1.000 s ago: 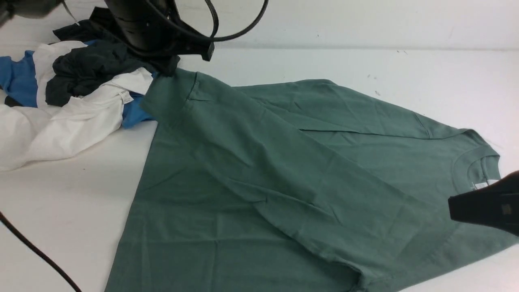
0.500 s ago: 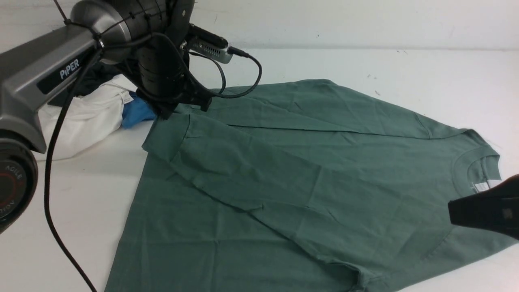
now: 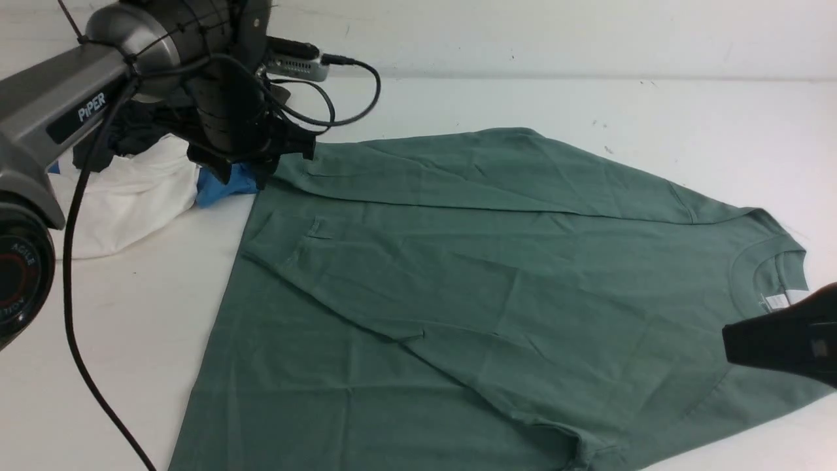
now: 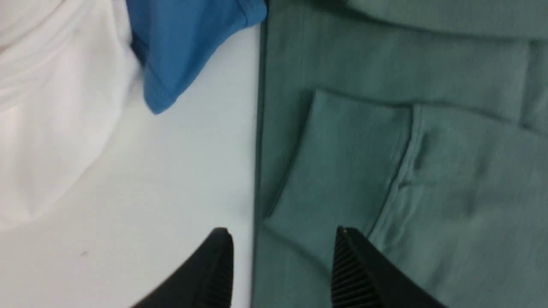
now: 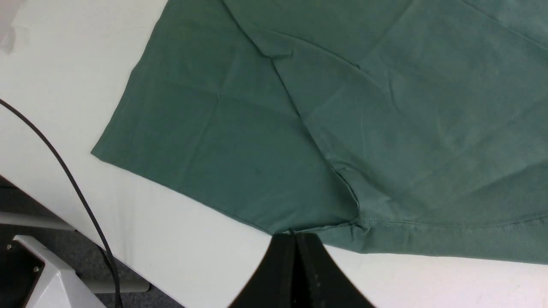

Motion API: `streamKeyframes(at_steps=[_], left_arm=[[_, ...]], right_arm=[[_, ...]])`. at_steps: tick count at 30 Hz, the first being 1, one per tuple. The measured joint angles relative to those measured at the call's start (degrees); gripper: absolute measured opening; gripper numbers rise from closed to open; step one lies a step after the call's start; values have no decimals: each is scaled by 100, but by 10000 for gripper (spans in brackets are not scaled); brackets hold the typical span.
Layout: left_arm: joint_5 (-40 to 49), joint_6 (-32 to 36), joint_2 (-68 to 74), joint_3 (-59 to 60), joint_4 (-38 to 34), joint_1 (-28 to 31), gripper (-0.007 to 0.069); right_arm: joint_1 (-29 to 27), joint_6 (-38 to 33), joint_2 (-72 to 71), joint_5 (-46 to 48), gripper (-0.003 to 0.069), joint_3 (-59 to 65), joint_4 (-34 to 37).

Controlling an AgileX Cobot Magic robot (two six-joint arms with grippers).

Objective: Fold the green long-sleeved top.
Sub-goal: Use the left arm to clamp the cuff farthest from it

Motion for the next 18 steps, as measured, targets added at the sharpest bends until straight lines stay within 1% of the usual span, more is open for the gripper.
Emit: streamKeyframes(at_steps=[4,5,6,9,14,16,18], left_arm=[[-660,-36,461,-454,-1089,426,301],[-692,-36,485,-454,-1137,441,301],[-951,-36,710,-636,-1442,551,301],[-1225,-50,950,-799,-1702,670,301],[-1514,-483,1438,-891,-2328,891,301],[-1594,-573,1506,-891,-2444,911,301],[-1902,-731,1684,-891,-2855,956,301]], right_arm=[[0,0,0,0,-15,0,0],[0,0,0,0,-15,0,0],[0,0,0,0,-15,0,0],[0,0,0,0,-15,0,0],[0,0,0,0,-15,0,0],[0,0,0,0,-15,0,0],[0,0,0,0,-15,0,0]])
